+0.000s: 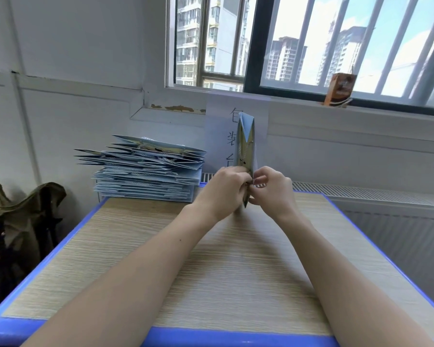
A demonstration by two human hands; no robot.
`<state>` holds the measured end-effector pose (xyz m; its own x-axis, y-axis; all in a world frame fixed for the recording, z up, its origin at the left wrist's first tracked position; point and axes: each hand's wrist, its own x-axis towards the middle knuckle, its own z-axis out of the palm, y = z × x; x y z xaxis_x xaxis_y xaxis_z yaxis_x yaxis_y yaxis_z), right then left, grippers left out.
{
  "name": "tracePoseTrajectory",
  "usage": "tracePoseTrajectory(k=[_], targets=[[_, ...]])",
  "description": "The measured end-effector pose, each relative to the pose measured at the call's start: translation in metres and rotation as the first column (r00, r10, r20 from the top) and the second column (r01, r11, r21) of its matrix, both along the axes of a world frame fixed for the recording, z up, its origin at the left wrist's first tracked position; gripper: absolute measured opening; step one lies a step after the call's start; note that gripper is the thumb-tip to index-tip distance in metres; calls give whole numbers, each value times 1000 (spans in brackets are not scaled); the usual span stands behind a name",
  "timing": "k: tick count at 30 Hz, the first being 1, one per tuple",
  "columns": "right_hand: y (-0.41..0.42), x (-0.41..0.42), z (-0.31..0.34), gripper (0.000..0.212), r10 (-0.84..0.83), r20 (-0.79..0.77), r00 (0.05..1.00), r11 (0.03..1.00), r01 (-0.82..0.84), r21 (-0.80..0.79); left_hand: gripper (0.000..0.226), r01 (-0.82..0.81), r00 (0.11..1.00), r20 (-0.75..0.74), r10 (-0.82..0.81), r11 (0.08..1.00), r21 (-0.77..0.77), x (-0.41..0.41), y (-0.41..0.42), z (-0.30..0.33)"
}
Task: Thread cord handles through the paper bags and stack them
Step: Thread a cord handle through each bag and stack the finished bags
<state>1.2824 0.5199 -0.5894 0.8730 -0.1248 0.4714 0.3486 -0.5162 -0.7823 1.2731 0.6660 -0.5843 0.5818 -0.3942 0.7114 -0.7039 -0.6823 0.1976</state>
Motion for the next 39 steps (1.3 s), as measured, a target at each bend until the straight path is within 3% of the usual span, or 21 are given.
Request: tracePoseTrajectory(k=[5,11,24,33,39], targets=[[-1,-3,6,12,29,-11,1000,994,-27,102,10,-77,995,55,88,980,-181,4,3,2],[1,-5,7,11,57,-1,998,992,-57,112,20,-122,992,-42,119,990,-76,0,3,-2],[5,-4,3,15,160,16,987,986,-160,45,23,-312,945,-110,307,949,-33,-6,1,1],[9,-10,4,17,123,35,992,992,-123,-17,20,-283,956,-82,281,959,-11,-2,-1,-1],[10,-14,7,17,109,73,991,994,-108,-19,14,-200,979,-66,194,976,-89,-1,-2,-3]])
